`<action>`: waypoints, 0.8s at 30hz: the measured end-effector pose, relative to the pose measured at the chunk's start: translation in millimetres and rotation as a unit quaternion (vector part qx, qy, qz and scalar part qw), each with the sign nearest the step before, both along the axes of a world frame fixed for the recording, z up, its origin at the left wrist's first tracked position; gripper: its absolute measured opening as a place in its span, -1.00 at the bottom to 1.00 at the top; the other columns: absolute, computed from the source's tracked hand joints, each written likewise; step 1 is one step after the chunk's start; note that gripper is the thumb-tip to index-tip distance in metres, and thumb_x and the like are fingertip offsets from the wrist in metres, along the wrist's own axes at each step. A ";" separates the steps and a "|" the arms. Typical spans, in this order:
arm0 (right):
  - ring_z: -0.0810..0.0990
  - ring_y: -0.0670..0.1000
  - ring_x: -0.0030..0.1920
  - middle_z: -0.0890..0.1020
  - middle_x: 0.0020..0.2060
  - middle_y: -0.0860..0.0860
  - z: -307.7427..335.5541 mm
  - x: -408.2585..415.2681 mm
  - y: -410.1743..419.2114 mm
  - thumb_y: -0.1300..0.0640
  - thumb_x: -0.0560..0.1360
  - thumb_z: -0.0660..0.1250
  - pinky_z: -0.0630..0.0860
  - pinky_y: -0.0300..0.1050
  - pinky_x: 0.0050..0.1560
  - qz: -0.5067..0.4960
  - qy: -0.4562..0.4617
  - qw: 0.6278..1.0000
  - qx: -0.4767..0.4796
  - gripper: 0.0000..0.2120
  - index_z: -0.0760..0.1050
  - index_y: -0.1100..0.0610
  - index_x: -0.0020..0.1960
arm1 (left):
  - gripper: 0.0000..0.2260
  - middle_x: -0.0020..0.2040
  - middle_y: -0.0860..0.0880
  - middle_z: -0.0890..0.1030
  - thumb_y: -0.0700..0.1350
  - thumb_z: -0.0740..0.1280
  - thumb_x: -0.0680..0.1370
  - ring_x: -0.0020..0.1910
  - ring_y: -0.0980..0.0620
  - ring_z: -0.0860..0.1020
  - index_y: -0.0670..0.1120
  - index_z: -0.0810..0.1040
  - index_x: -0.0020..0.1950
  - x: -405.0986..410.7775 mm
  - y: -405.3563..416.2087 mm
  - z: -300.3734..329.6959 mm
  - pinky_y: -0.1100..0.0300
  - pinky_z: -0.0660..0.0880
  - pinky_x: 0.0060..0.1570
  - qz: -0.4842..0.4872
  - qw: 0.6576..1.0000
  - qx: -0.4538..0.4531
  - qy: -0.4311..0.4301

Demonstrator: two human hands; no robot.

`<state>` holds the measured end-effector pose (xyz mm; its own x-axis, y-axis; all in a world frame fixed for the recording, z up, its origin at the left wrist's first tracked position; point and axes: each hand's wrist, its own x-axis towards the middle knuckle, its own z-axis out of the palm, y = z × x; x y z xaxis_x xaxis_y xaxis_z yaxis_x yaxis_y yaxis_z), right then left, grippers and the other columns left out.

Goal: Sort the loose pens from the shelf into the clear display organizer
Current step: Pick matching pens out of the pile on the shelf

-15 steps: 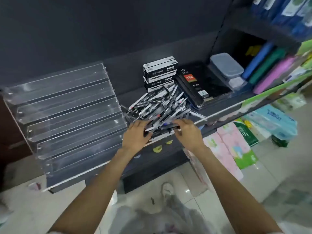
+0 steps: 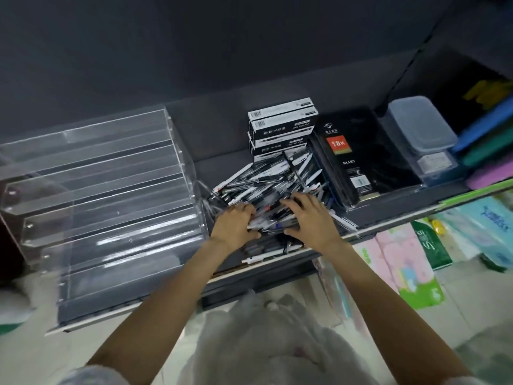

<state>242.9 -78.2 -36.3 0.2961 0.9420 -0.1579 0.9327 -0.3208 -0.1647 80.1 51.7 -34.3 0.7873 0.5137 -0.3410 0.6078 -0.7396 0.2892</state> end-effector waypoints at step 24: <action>0.54 0.16 0.15 0.61 0.08 0.11 -10.4 -28.9 29.1 0.10 0.32 0.53 0.49 0.09 0.16 0.051 -0.043 0.991 0.118 -0.60 0.58 0.23 0.09 | -0.80 0.05 -0.20 0.55 -0.19 0.14 0.64 -0.03 -0.19 0.57 -0.22 0.30 0.23 13.7 -0.7 21.6 0.08 0.41 -0.17 -0.081 0.993 0.050 0.066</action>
<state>214.1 -49.1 -46.6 0.1998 0.9755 0.0925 0.9724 -0.1857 -0.1415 93.8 51.1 -12.7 0.8141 0.4201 -0.4009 0.5061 -0.8518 0.1351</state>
